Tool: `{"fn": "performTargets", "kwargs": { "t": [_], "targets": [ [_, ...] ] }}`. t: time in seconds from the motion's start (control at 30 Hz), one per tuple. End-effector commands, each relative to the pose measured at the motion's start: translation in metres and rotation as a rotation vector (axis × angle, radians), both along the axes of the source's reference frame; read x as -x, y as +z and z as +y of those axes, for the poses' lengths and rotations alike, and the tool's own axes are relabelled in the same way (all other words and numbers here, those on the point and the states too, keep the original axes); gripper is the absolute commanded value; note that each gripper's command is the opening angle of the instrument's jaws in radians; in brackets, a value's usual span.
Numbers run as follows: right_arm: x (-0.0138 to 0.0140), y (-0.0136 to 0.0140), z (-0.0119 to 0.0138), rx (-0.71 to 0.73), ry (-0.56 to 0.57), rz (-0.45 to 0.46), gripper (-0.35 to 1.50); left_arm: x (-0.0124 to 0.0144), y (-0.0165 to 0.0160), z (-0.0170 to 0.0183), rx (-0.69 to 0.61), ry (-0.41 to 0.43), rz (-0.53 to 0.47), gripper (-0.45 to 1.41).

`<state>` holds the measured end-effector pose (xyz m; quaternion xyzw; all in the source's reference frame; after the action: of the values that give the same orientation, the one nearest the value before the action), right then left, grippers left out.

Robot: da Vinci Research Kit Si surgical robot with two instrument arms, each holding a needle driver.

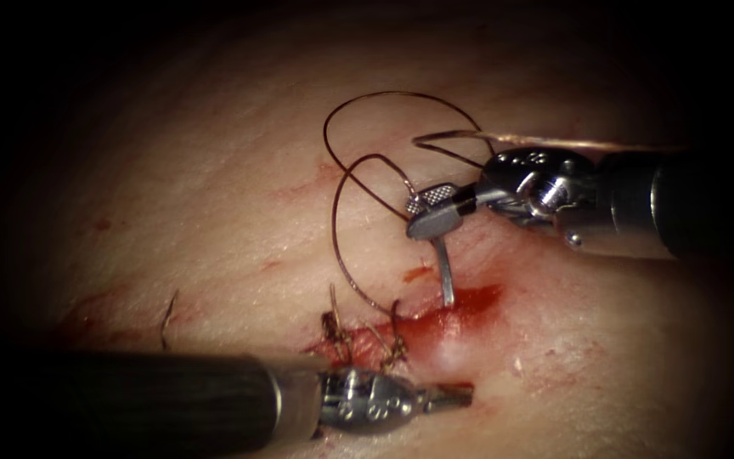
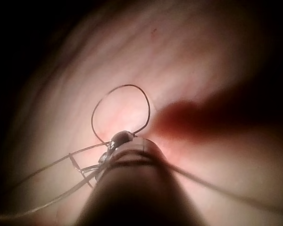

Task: Wound Closure

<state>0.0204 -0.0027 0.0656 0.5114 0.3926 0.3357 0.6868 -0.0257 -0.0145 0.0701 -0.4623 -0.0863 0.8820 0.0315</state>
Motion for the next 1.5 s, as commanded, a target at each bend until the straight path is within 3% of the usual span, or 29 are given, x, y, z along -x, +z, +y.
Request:
{"fn": "performTargets", "kwargs": {
  "t": [0.03,0.33,0.5,0.57,0.63,0.67,0.7,0.77,0.8,0.83,0.9,1.03,1.17,1.23,1.37,1.5],
  "targets": [
    [-0.0006,0.0006,-0.0004,-0.004,0.000,0.006,-0.35,0.0005,0.0005,-0.0006,-0.003,0.001,-0.001,-0.45],
    [-0.0014,0.0008,-0.0006,-0.107,0.014,0.101,-0.35,0.0005,0.0006,-0.0005,-0.003,0.001,-0.001,-0.45],
    [-0.0016,0.0009,-0.0013,-0.133,0.020,0.094,-0.35,0.0005,0.0006,-0.0005,-0.003,0.001,-0.001,-0.45],
    [-0.0014,0.0009,-0.0011,-0.102,0.029,0.068,-0.35,0.0005,0.0005,-0.0005,-0.003,0.001,-0.001,-0.45],
    [-0.0011,0.0011,0.0004,0.098,0.059,0.079,-0.35,0.0006,0.0005,-0.0006,-0.003,0.000,0.000,-0.45],
    [-0.0009,0.0012,0.0009,0.159,0.065,0.083,-0.30,0.0006,0.0005,-0.0006,-0.003,0.000,0.000,-0.45],
    [-0.0003,0.0014,0.0022,0.293,0.081,0.082,0.02,0.0007,0.0004,-0.0007,-0.003,0.000,0.000,-0.45],
    [0.0002,0.0016,0.0032,0.372,0.101,0.069,0.34,0.0007,0.0004,-0.0007,-0.003,0.001,0.003,-0.45],
    [0.0007,0.0020,0.0044,0.432,0.137,0.028,0.99,0.0007,0.0004,-0.0007,-0.003,0.001,0.003,-0.45],
    [0.0007,0.0020,0.0044,0.432,0.137,0.028,0.99,0.0007,0.0004,-0.0007,-0.003,0.001,0.003,-0.45],
    [0.0012,0.0026,0.0054,0.555,0.153,-0.006,1.33,0.0007,0.0004,-0.0007,-0.003,0.001,0.003,-0.45],
    [0.0024,0.0029,0.0057,0.675,0.122,0.000,1.43,0.0007,0.0004,-0.0007,-0.003,0.001,0.003,-0.45],
    [0.0040,0.0027,0.0052,0.679,0.117,0.005,1.43,0.0007,0.0004,-0.0007,-0.003,0.001,0.003,-0.45],
    [0.0060,0.0020,0.0039,0.704,0.106,0.007,1.45,0.0007,0.0004,-0.0007,-0.003,0.001,0.003,-0.45],
    [0.0069,0.0013,0.0026,0.733,0.102,0.026,1.45,0.0007,0.0004,-0.0007,-0.003,0.001,0.003,-0.45],
    [0.0070,0.0001,-0.0009,0.803,0.103,0.136,1.43,0.0007,0.0004,-0.0007,-0.003,0.001,0.002,-0.45]
  ]
}}
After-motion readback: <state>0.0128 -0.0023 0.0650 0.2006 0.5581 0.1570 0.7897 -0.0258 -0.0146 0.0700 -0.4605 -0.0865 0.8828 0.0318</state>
